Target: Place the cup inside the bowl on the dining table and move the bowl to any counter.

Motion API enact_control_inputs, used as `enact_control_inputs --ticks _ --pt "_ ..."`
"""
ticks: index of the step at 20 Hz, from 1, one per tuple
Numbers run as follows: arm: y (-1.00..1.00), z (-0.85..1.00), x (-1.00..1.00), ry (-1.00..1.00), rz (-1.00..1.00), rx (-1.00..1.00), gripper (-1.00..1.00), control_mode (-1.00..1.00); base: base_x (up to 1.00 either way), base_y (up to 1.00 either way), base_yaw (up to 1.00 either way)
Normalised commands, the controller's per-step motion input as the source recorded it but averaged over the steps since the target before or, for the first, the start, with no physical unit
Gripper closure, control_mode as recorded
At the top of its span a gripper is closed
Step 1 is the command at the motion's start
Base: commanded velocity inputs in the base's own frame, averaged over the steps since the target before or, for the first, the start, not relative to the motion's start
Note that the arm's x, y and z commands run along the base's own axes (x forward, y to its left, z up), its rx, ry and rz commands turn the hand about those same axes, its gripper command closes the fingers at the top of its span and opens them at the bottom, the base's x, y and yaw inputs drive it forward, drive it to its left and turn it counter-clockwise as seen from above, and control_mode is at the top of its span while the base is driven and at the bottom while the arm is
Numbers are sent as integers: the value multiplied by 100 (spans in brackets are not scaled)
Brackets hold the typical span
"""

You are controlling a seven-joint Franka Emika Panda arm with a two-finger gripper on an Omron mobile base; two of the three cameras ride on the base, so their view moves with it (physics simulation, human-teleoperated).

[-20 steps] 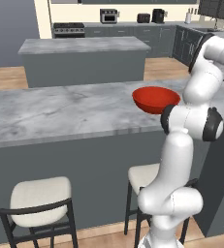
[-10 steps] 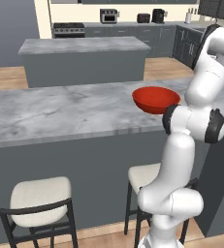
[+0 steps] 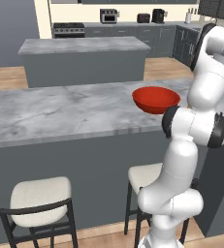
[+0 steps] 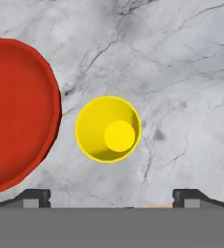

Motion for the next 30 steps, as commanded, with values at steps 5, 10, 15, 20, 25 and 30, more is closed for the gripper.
enact_control_inputs --ticks 5,10,15,20,25,30 --pt "0 -26 36 0 0 -14 -100 -100 0 0 0" --pt "0 0 43 0 0 -8 -100 -100 0 0 0" --pt "-8 0 18 0 0 -1 -100 -100 0 0 0" --pt "-22 0 -23 0 0 0 -100 -100 0 0 0" --pt "-7 0 -14 0 0 0 -100 -100 0 0 0" --pt "0 -5 0 0 0 0 -100 -100 0 0 0"
